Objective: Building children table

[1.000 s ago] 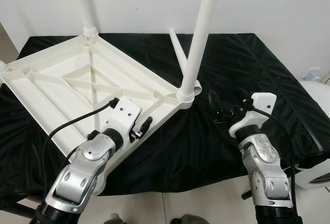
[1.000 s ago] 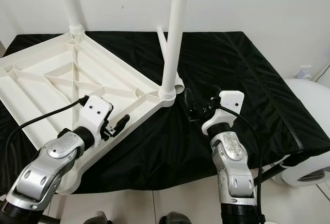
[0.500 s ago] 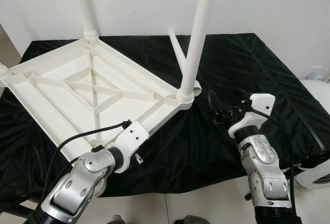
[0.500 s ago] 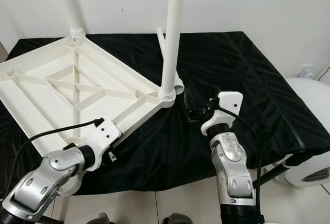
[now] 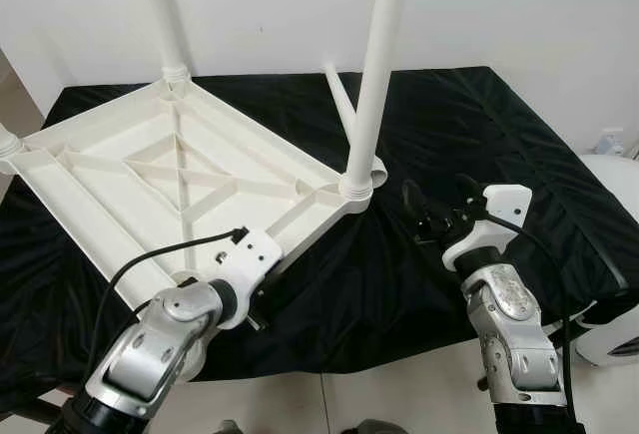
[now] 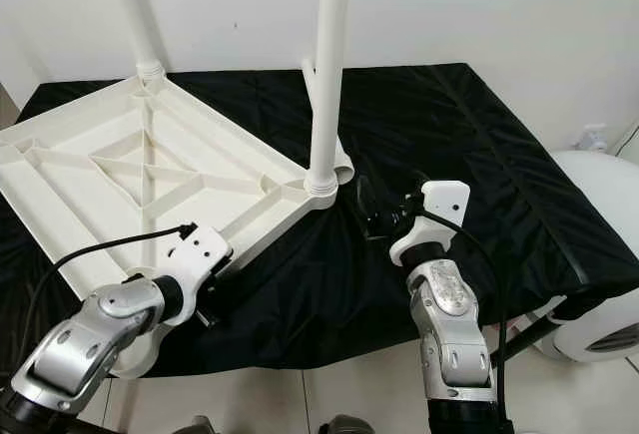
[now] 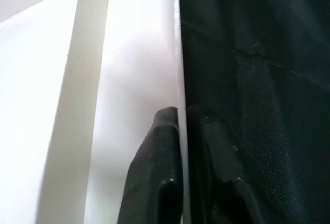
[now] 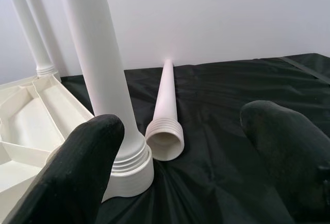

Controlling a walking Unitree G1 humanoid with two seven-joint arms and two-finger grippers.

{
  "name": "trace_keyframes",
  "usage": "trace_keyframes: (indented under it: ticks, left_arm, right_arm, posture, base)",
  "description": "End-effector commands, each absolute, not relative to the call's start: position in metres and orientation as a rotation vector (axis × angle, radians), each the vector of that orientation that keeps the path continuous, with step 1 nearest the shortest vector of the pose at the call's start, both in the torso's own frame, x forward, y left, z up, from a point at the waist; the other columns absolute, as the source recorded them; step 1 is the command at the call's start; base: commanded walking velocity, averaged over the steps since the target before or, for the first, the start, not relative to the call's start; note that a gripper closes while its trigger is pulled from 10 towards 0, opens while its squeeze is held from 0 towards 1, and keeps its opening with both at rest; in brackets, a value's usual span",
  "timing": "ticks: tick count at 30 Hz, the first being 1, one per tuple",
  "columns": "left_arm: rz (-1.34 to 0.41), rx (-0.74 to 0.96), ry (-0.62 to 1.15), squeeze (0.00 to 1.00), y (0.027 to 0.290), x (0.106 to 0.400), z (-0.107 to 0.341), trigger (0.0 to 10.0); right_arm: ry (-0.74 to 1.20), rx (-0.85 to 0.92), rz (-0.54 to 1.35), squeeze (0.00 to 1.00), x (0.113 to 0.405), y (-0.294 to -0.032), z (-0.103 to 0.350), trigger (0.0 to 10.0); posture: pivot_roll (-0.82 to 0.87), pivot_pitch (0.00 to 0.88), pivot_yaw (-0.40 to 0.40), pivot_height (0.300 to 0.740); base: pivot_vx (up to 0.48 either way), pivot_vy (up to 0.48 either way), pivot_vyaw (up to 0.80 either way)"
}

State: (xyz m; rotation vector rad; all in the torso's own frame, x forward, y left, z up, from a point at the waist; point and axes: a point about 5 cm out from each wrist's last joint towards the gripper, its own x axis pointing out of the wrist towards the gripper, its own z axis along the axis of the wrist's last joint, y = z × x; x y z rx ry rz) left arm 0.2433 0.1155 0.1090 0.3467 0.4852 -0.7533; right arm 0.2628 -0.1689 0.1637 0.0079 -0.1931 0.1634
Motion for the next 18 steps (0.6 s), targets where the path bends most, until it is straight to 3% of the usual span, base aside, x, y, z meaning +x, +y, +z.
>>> trace_keyframes:
  ticks: [1, 6, 10, 16, 17, 18]
  left_arm:
    - [-0.644, 0.363, 0.6, 0.0, 0.126, 0.245, 0.092, 10.0]
    - [-0.595, 0.328, 0.613, 0.0, 0.125, 0.25, 0.095, 10.0]
    - [-0.472, 0.154, 0.614, 0.0, 0.121, 0.259, 0.103, 10.0]
    - [-0.472, 0.101, 0.605, 0.0, 0.116, 0.257, 0.106, 10.0]
    - [-0.47, 0.079, 0.606, 0.0, 0.115, 0.257, 0.106, 3.2]
    - [-0.461, 0.07, 0.606, 0.0, 0.115, 0.258, 0.106, 0.0]
  right_arm:
    - [-0.195, -0.004, 0.159, 0.0, 0.262, -0.169, 0.164, 10.0]
    - [-0.196, -0.007, 0.154, 0.0, 0.262, -0.171, 0.165, 10.0]
    - [-0.199, -0.007, 0.147, 0.0, 0.263, -0.171, 0.166, 10.0]
    - [-0.202, -0.007, 0.142, 0.0, 0.264, -0.171, 0.167, 10.0]
    - [-0.203, -0.007, 0.141, 0.0, 0.264, -0.171, 0.167, 10.0]
    - [-0.204, -0.006, 0.142, 0.0, 0.264, -0.171, 0.167, 10.0]
  posture:
    - [-0.06, 0.007, 0.003, 0.74]
    - [-0.06, 0.009, 0.005, 0.74]
    - [-0.06, 0.018, 0.006, 0.74]
    - [-0.05, 0.021, 0.005, 0.74]
    - [-0.05, 0.022, 0.004, 0.74]
    - [-0.05, 0.024, 0.004, 0.74]
  base:
    - [0.0, 0.0, 0.0]
    - [0.0, 0.0, 0.0]
    - [0.0, 0.0, 0.0]
    - [0.0, 0.0, 0.0]
    - [0.0, 0.0, 0.0]
    - [0.0, 0.0, 0.0]
